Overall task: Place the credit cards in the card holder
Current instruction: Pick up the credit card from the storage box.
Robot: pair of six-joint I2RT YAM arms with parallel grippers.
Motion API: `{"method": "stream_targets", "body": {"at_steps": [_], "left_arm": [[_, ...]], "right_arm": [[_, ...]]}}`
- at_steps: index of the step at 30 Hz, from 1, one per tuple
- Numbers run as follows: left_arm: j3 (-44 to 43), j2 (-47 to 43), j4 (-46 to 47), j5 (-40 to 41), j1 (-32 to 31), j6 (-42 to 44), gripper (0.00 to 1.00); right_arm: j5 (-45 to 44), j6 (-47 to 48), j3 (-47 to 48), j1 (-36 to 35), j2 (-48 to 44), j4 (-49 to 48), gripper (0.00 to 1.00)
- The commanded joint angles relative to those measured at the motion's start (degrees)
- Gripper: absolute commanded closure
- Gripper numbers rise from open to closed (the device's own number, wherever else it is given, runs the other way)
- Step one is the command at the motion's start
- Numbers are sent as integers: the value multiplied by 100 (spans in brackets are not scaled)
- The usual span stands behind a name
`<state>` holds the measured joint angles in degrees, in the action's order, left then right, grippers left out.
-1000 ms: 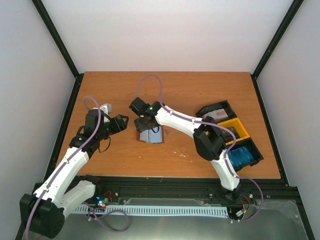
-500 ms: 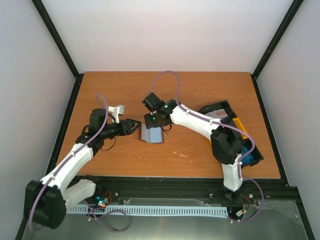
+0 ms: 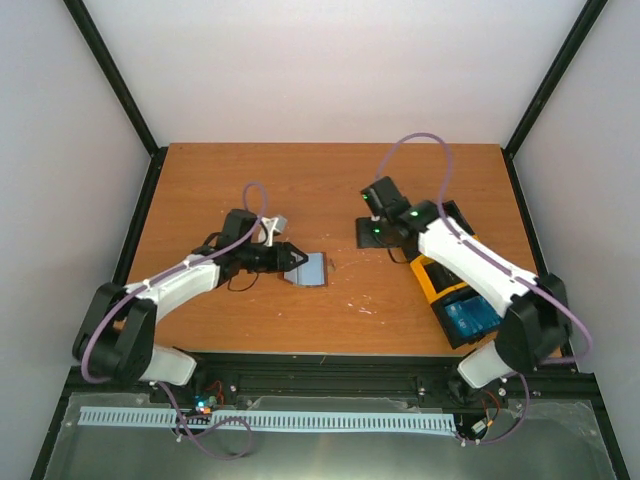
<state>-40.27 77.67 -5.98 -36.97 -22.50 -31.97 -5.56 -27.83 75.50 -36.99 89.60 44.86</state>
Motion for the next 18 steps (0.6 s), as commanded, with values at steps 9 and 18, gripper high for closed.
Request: {"method": "stream_targets", "body": {"at_steps": [9,18], "left_arm": [[-1064,1323,-768,1628,-571,120,51],[-1203,1785,-917,1500,-571,193,51]], "right_arm": [[-674,144,-1595,1927,-2220,1388,24],[-468,-198,-2129,2667,-2574,2115,27]]}}
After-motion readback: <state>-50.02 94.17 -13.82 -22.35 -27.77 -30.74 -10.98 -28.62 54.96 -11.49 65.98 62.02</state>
